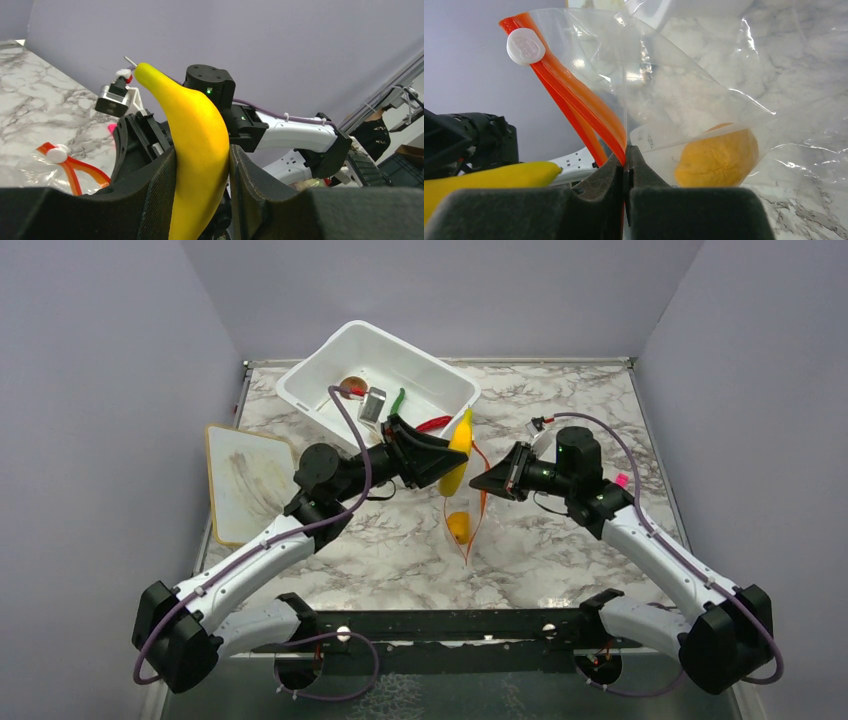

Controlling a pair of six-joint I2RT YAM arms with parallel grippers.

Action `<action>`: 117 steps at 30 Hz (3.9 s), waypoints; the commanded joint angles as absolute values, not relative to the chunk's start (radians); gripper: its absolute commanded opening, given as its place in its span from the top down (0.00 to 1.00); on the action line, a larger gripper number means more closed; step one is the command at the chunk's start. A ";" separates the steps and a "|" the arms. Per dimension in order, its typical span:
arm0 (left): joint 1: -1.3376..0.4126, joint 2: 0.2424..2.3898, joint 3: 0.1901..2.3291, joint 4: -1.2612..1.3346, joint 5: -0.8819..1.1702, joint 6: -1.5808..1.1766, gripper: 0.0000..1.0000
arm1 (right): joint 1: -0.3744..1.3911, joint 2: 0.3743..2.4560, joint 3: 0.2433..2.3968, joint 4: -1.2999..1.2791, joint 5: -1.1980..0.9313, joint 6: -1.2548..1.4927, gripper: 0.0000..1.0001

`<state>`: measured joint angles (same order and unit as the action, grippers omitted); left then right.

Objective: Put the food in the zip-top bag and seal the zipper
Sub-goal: Place the fake fruit in the zipper food storage bag.

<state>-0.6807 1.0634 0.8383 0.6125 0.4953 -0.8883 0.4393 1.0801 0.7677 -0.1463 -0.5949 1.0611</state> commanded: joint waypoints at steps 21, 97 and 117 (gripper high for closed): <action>-0.820 1.177 0.636 0.947 0.369 -0.720 0.74 | 0.440 1.025 0.789 -0.099 -0.692 1.079 0.99; -0.823 1.281 0.727 0.388 0.288 -0.415 0.72 | 0.440 1.044 0.849 -0.209 -0.638 0.889 0.99; -0.824 1.150 0.954 -0.112 0.202 -0.411 0.23 | 0.440 1.061 0.910 -0.250 -0.575 0.881 0.99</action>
<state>-0.8204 1.2068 0.9016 0.0502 0.3168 -0.4305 0.4393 1.0622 0.8680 -0.2344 -0.5949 0.8932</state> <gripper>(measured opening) 0.774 0.015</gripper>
